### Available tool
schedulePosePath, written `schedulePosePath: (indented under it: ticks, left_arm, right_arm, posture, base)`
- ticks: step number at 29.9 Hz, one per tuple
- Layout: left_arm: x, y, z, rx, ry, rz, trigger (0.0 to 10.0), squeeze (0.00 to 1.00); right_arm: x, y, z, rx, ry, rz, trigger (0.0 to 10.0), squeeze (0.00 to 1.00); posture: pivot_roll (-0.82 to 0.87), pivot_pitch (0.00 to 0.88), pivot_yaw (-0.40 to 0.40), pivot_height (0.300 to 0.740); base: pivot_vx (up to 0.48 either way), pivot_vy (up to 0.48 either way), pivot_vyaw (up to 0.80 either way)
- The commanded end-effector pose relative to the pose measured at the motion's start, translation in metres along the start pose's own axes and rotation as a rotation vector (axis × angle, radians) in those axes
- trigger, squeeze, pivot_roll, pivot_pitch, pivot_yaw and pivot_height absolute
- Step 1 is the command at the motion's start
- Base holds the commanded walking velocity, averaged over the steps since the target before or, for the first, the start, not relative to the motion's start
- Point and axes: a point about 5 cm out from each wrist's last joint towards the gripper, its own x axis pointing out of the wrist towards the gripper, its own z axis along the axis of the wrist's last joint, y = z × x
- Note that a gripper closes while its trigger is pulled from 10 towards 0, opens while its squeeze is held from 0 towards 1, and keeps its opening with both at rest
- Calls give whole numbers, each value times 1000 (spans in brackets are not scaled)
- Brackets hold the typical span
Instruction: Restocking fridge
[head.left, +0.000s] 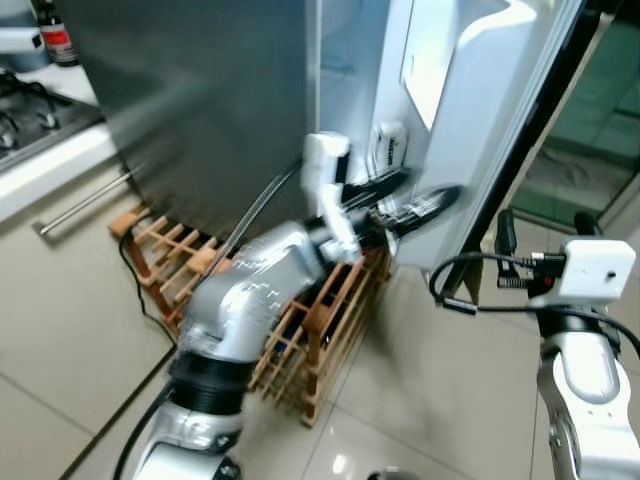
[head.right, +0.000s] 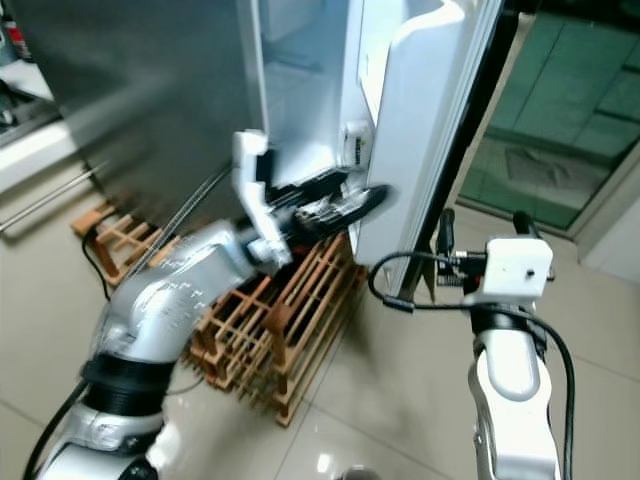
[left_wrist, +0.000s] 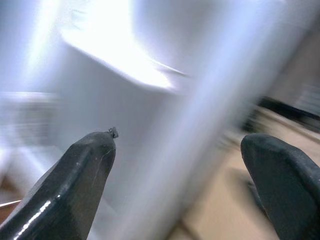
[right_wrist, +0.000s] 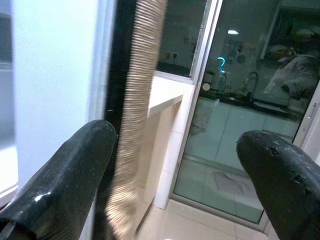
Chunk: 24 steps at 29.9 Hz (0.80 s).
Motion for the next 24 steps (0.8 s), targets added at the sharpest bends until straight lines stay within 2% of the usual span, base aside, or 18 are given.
schedulePosePath:
  ticks: [1, 3, 4, 5, 6, 8, 9, 11, 13, 16, 21, 24]
  left_arm:
    - [-8, 11, 10, 58, -67, 140, 10000, 0]
    - [-32, 33, 15, 88, -136, 384, 10000, 0]
    - [-32, 33, 15, 88, -136, 384, 10000, 0]
    - [-51, 44, 16, 155, -159, 520, 10000, 0]
    - [-51, 44, 16, 155, -159, 520, 10000, 0]
    - [-63, 51, 16, 211, -162, 617, 10000, 0]
    - [-63, 51, 16, 211, -162, 617, 10000, 0]
    - [-72, 58, 19, 284, -173, 718, 10000, 0]
    - [-78, 65, 23, 312, -192, 816, 10000, 0]
    - [-81, 64, 27, 340, -225, 859, 10000, 0]
    - [-73, 56, 25, 363, -232, 821, 10000, 0]
    - [-65, 50, 21, 381, -212, 774, 10000, 0]
  right_arm:
    - [4, 3, 7, 23, -28, 15, 10000, 0]
    - [11, 9, 9, 37, -40, 41, 10000, 0]
    - [11, 9, 9, 37, -40, 41, 10000, 0]
    - [18, 15, 12, 53, -54, 69, 10000, 0]
    - [18, 15, 12, 53, -54, 69, 10000, 0]
    - [27, 24, 15, 78, -65, 119, 10000, 0]
    - [27, 24, 15, 78, -65, 119, 10000, 0]
    - [34, 36, 19, 90, -79, 183, 10000, 0]
    - [44, 46, 25, 128, -92, 220, 10000, 0]
    - [54, 52, 34, 161, -113, 241, 10000, 0]
    - [54, 53, 29, 160, -95, 266, 10000, 0]
    - [54, 52, 24, 161, -73, 266, 10000, 0]
  posture:
    - [-153, 0, 15, 740]
    - [-133, 0, 6, 740]
    - [-133, 0, 6, 740]
    - [-117, 0, -4, 740]
    - [-117, 0, -4, 740]
    - [-100, 0, -15, 740]
    - [-100, 0, -15, 740]
    - [-94, 0, -18, 740]
    - [-85, 0, -24, 740]
    - [-79, 0, -33, 740]
    - [-72, 0, -43, 740]
    - [-72, 0, -43, 740]
  base:
    - [0, 0, 0]
    - [0, 0, 0]
    - [0, 0, 0]
    - [0, 0, 0]
    - [0, 0, 0]
    - [0, 0, 0]
    - [0, 0, 0]
    - [0, 0, 0]
    - [0, 0, 206]
    - [0, 0, 796]
    - [0, 0, 785]
    - [0, 0, 173]
